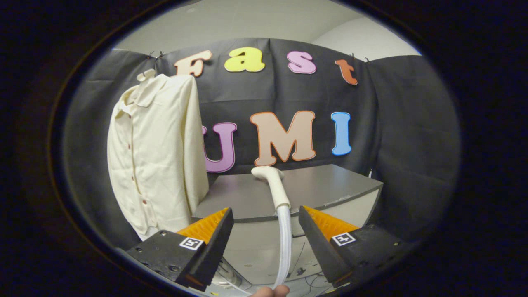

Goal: Iron the clothes twice with a garment steamer, once on the left side and once on the right side.

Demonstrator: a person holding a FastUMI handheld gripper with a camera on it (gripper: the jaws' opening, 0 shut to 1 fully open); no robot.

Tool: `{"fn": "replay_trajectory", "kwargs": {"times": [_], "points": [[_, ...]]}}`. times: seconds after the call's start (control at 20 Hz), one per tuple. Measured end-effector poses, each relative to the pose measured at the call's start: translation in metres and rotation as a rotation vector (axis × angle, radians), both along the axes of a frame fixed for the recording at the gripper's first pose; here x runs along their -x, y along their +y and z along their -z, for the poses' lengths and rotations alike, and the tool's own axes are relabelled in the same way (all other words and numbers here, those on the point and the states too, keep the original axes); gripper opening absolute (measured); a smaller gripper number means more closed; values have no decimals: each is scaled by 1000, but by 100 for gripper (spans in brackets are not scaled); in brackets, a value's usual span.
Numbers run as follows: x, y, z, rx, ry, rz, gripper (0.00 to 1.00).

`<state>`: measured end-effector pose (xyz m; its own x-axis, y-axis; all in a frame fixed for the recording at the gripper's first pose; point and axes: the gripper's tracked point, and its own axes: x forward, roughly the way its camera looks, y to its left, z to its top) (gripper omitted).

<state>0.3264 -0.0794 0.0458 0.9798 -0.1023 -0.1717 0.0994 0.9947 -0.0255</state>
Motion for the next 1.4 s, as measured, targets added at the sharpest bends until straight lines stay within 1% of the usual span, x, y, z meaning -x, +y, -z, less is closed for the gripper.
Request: {"fn": "replay_trajectory", "kwargs": {"times": [0.05, 0.15, 0.45, 0.6, 0.7, 0.75, 0.8, 0.85, 0.9, 1.0, 1.1, 1.15, 1.2, 1.25, 1.35, 1.4], "points": [[-18, -5, 3, 7, 31, 6, 97], [-54, -6, 2, 20, 75, -7, 97], [-155, -8, -32, 40, 100, -40, 98], [-189, -14, -34, 83, 154, -30, 97], [-195, -28, -19, 90, 292, 31, 97], [-197, -29, -12, 90, 336, 49, 94], [-195, -26, -8, 91, 369, 43, 92], [-194, -27, -9, 97, 388, 39, 88], [-192, -27, -18, 100, 390, 33, 88], [-192, -29, -17, 99, 402, 24, 90], [-191, -25, -14, 79, 423, 33, 86], [-191, -22, -14, 63, 436, 38, 80], [-190, -15, -12, 48, 451, 23, 74], [-191, -8, -11, 38, 461, 0, 63], [-190, -6, -10, 34, 464, 0, 44], [-189, -5, -9, 30, 462, -1, 42]]}}
